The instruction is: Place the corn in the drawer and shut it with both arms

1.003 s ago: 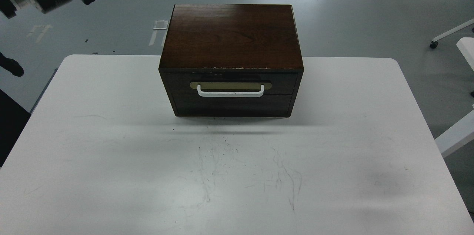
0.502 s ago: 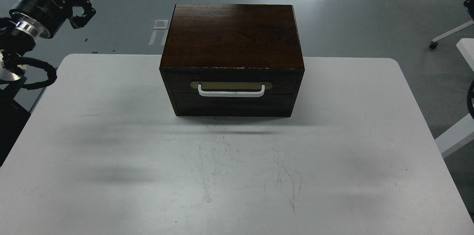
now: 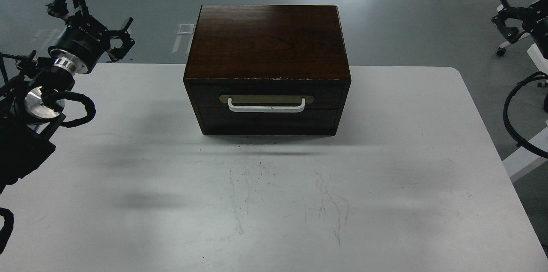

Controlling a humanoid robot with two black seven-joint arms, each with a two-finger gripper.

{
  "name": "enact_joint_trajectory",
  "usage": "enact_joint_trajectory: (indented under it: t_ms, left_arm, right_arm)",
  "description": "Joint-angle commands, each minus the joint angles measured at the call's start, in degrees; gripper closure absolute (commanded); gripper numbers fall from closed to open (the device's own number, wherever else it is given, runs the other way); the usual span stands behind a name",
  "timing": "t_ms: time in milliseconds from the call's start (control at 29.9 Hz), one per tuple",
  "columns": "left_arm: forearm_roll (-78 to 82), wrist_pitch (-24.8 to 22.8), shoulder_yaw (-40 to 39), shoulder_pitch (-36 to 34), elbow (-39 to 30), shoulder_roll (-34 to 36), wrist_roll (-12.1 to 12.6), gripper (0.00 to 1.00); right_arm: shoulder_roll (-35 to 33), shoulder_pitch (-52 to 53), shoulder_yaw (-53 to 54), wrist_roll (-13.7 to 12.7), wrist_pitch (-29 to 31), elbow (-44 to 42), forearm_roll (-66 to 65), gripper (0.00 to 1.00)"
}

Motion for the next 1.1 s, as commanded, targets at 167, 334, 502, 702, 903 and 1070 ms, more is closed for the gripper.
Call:
enact_joint_trajectory:
  t_ms: [167,334,502,702,903,1070]
  left_arm:
    - [-0.6,0.0,-0.2,1.8,0.0,-1.7,0.1,0.02]
    - [-0.8,0.0,-0.7,2.1,0.0,-2.3,0.1,0.02]
    - [-1.1,0.0,-1.1,3.0,0.0,-2.3,0.4,0.02]
    - [-1.1,0.0,-1.1,3.7,0.0,-2.2,0.6,0.02]
    - [-1.1,0.0,-1.2,4.1,0.0,-2.2,0.5,0.02]
    - [-1.1,0.0,-1.2,4.5,0.0,-2.1,0.5,0.02]
  right_arm:
    - [3.1,-1.0,-0.3,0.0,0.0,-0.6,-0.1,0.0]
    - [5.9,-3.6,-0.2,0.1,0.0,-0.6,-0.1,0.0]
    - [6.4,-5.3,-0.1,0.2,0.0,-0.6,-0.1,0.0]
    - [7.5,-6.0,0.1,0.5,0.0,-0.6,-0.1,0.0]
    - [7.7,-6.0,0.1,0.5,0.0,-0.5,-0.1,0.0]
    - [8.0,-6.0,0.0,0.6,0.0,-0.6,-0.6,0.0]
